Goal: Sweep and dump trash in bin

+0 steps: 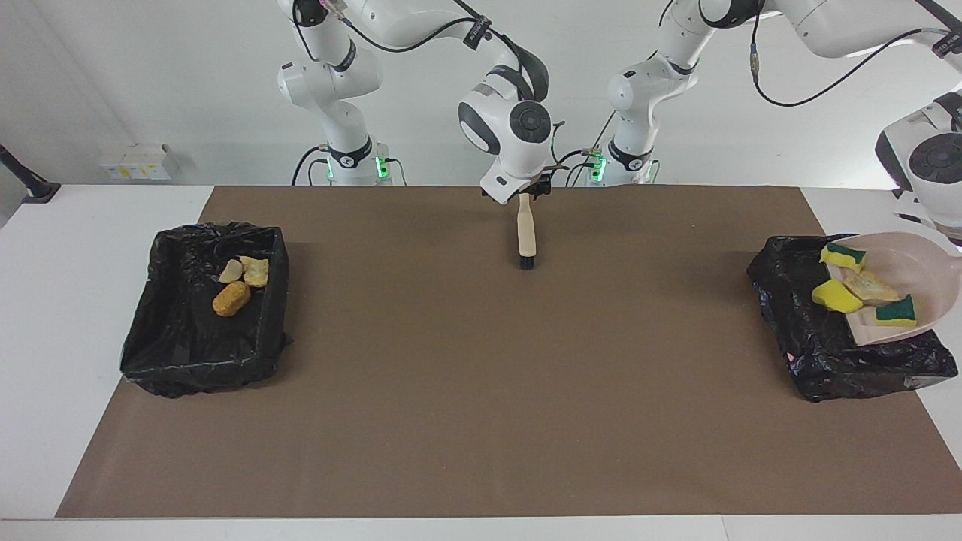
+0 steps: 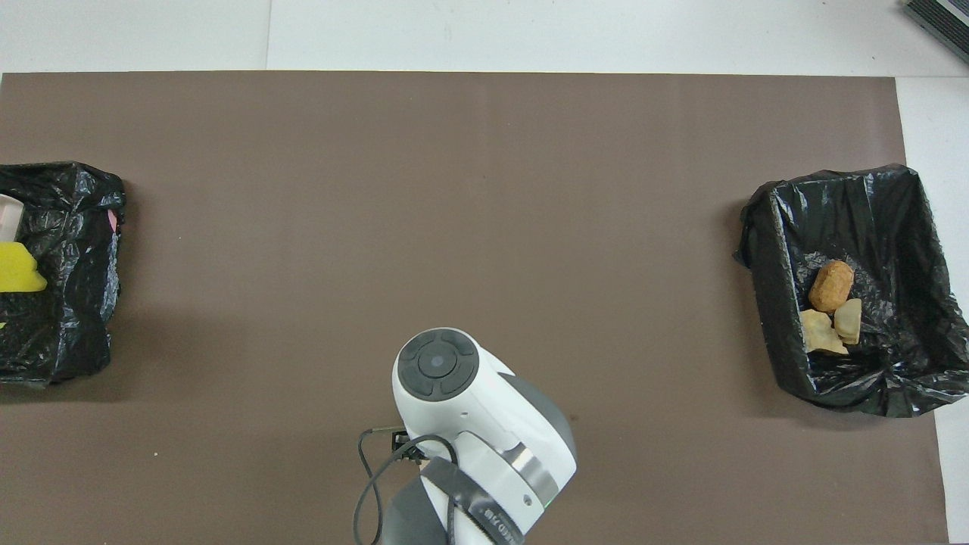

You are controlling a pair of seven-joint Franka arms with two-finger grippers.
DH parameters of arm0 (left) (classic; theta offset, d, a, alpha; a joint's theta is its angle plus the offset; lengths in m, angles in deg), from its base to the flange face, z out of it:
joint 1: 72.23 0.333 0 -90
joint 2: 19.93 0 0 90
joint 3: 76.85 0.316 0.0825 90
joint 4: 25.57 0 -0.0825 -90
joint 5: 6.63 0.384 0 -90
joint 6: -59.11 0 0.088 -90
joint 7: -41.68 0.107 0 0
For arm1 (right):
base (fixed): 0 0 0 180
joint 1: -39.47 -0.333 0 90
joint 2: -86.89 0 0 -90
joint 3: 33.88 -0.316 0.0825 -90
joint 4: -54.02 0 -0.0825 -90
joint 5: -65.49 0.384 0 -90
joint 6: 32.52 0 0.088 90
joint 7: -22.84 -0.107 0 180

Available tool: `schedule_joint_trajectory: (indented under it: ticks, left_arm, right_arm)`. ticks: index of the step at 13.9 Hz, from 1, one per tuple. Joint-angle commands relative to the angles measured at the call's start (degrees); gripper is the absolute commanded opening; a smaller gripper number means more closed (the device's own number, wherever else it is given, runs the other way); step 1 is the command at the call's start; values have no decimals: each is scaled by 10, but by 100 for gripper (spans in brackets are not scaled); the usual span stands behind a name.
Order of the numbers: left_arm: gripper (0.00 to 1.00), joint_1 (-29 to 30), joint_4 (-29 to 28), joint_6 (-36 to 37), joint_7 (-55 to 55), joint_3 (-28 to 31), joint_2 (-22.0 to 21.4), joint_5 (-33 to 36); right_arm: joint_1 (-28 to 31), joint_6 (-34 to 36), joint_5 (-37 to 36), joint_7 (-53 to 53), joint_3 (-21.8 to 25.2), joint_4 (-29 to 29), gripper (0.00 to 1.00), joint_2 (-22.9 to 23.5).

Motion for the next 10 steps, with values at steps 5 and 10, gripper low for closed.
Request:
schedule_joint_trajectory:
  ticks: [5, 10]
  left_arm:
    - [0, -40, 5, 115, -112, 4, -2, 141]
    - [0, -64, 31, 197, -115, 1, -19, 176]
  right_arm:
    - [143, 75, -77, 201, -3, 97, 100, -31]
    - [219, 105, -179, 314, -2, 152, 100, -32]
